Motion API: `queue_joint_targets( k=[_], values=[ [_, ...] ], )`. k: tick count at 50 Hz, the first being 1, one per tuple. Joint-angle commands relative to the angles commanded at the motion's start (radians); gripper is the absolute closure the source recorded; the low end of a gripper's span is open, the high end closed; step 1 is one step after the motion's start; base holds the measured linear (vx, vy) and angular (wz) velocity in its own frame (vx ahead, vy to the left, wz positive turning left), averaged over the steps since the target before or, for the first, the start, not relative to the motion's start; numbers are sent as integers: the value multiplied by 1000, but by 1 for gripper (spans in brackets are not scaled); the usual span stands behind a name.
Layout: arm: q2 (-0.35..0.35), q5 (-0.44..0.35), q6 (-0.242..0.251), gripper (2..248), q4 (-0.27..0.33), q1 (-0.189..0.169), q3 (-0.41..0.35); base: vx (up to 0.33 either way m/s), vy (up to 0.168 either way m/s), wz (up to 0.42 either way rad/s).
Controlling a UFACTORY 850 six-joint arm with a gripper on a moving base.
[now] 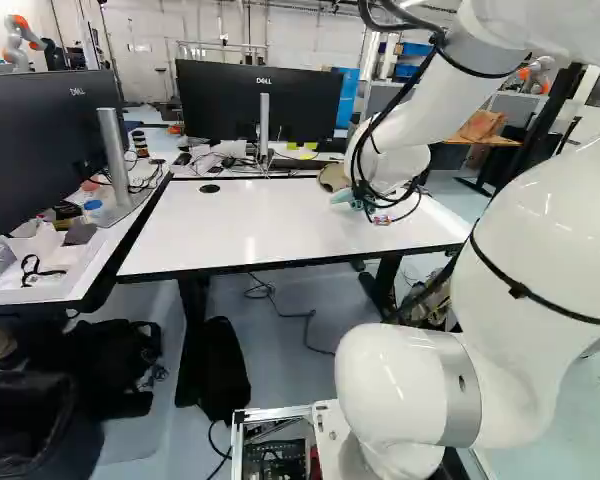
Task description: Clean the table with the green towel
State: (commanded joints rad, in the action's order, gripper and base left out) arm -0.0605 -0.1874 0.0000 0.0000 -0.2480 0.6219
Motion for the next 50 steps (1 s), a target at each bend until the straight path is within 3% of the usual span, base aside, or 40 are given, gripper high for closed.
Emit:
queue_joint_targets(
  k=[50],
  values=[
    [123,0,0,200,0,-150,124,0,0,0]
  ],
)
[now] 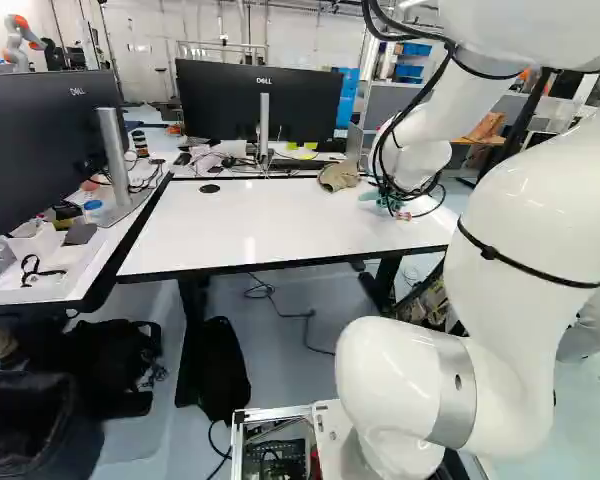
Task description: Clean the table with the green towel
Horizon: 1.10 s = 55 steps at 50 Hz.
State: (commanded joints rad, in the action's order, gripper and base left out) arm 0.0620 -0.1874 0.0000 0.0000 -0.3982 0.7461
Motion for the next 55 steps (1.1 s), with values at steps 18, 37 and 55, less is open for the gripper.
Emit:
queue_joint_targets(
  k=[18,37,55],
  values=[
    [32,0,0,200,0,-13,33,0,0,0],
    [56,0,0,200,0,-13,36,0,0,0],
    [104,0,0,200,0,-13,44,0,0,0]
  ],
)
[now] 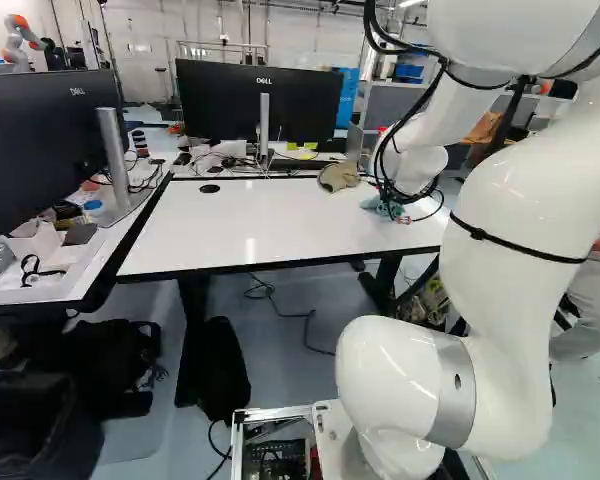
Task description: Clean the table with the green towel
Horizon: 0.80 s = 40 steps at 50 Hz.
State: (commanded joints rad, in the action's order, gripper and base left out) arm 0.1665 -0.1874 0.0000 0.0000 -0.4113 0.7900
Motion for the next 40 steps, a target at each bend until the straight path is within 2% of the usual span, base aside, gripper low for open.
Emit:
queue_joint_targets(
  k=[28,40],
  values=[
    [81,0,0,200,0,0,18,0,0,0],
    [81,0,0,200,0,0,18,0,0,0]
  ],
)
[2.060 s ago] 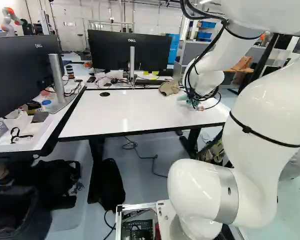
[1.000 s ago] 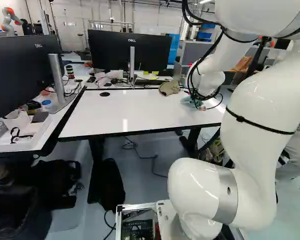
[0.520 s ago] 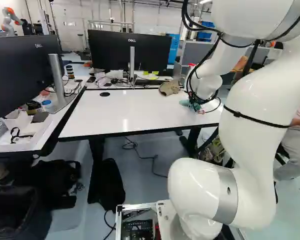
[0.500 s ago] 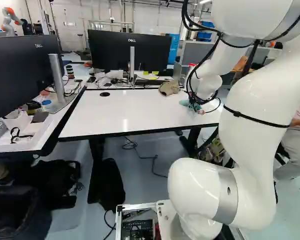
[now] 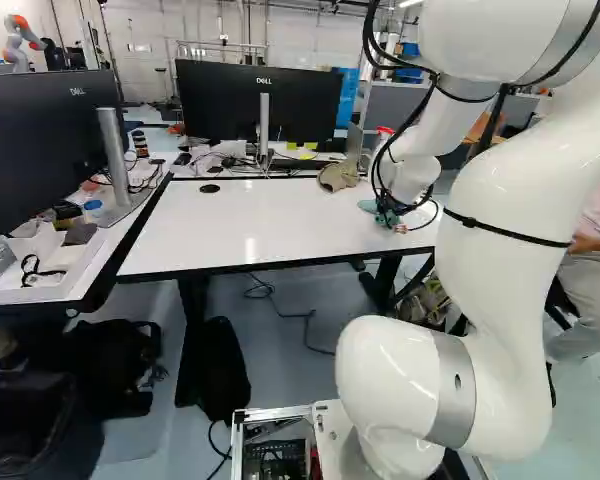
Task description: Clean the table with the green towel
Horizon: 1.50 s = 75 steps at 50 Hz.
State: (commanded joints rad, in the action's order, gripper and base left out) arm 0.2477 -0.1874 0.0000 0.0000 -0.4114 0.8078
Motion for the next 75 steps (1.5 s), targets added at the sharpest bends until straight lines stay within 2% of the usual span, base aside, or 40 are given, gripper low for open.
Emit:
queue_joint_targets(
  k=[36,55,75],
  values=[
    [0,8,0,200,0,-2,0,0,0,0],
    [9,8,0,200,0,-56,10,0,0,0],
    [86,8,0,200,0,-89,104,0,0,0]
  ],
)
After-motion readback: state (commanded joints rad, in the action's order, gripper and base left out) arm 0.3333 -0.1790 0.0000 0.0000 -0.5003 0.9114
